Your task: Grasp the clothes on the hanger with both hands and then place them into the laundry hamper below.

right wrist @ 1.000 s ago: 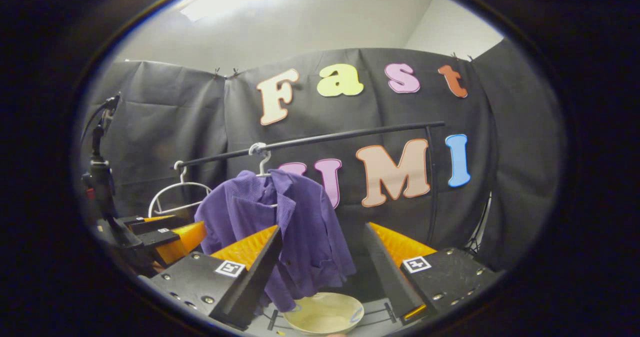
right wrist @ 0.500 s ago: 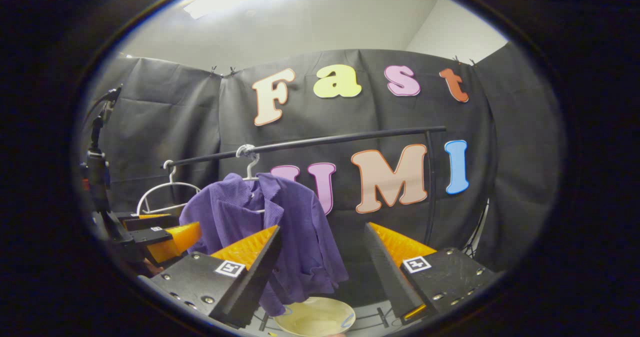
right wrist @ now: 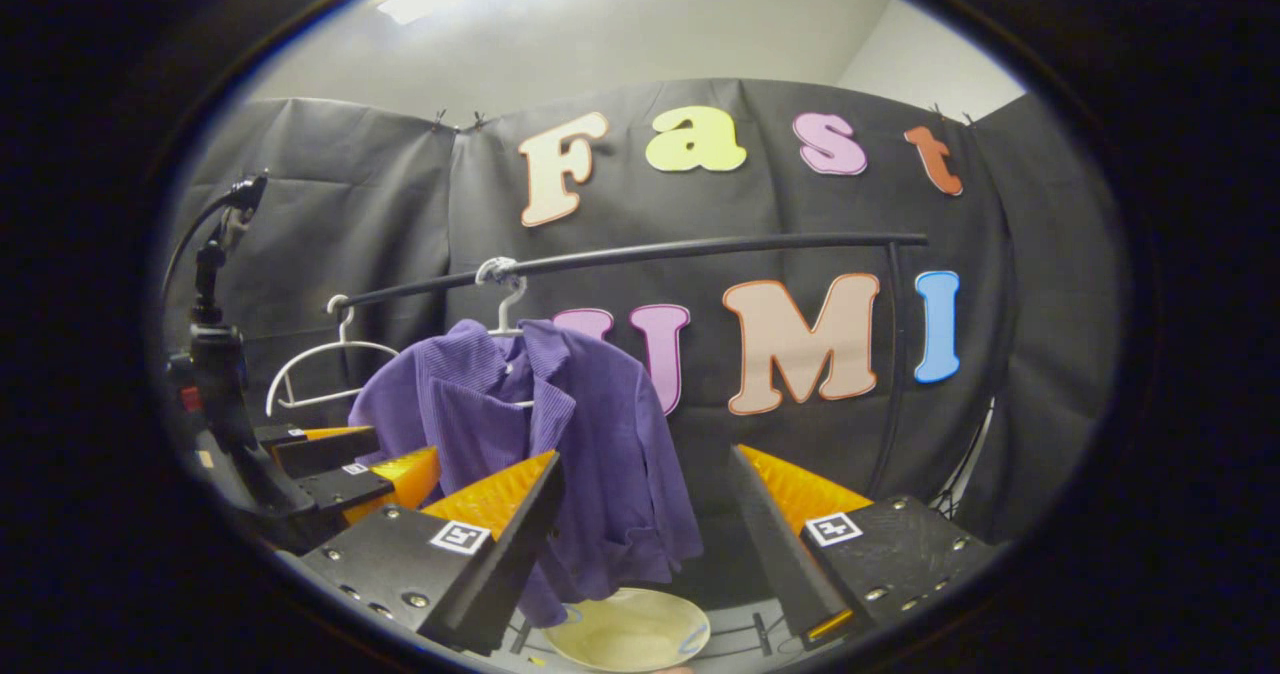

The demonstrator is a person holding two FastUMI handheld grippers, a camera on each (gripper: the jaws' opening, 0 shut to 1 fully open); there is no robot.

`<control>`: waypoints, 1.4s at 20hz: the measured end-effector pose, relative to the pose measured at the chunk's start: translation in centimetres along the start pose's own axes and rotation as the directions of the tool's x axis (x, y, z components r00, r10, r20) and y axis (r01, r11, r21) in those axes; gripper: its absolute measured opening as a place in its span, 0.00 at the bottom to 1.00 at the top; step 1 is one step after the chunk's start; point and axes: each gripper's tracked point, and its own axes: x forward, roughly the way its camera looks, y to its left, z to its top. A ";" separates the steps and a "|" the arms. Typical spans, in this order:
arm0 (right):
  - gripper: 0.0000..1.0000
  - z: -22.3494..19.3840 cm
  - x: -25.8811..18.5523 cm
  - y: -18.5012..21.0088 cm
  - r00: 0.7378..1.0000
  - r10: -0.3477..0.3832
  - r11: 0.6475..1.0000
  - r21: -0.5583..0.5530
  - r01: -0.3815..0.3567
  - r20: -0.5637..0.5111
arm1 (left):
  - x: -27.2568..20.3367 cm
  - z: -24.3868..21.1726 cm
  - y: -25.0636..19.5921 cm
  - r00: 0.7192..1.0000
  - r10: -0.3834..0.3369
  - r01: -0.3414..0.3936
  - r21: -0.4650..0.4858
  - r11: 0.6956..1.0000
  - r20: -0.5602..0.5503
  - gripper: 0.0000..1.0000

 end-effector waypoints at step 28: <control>0.99 -9.0 20.0 11.2 0.955 0.203 0.976 0.127 -0.179 -0.215 | 9.7 -8.1 4.3 0.994 0.090 -0.089 0.010 0.996 -0.066 0.26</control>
